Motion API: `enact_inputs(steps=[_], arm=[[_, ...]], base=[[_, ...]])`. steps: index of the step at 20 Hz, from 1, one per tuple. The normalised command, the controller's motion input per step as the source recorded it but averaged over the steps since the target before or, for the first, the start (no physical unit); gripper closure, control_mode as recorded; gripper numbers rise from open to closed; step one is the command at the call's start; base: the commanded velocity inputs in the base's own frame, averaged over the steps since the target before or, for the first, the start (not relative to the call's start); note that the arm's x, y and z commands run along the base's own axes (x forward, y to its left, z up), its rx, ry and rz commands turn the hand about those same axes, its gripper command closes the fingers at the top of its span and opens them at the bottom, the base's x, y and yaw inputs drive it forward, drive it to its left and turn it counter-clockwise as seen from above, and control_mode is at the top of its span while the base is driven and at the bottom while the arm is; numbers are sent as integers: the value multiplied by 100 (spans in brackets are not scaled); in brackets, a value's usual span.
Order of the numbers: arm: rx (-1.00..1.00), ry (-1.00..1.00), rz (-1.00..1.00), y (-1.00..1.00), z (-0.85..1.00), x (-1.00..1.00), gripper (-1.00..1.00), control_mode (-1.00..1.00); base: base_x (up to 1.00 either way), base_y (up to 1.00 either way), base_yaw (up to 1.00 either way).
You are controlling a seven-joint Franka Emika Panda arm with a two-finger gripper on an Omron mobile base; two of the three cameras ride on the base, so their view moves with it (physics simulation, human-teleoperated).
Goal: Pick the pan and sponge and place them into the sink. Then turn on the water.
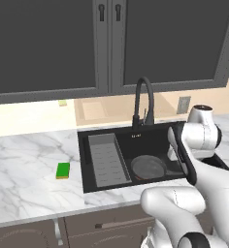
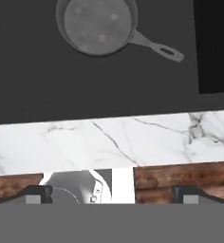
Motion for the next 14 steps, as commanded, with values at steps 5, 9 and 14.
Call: enact_inputs(steps=[5,9,14], arm=[[-1,-1,-11,59,0,4,-100,-100],[-1,-1,-9,59,2,0,-100,-100],[-2,-1,-6,62,2,0,-100,-100]], base=[[0,0,0],[0,0,0],[0,0,0]])
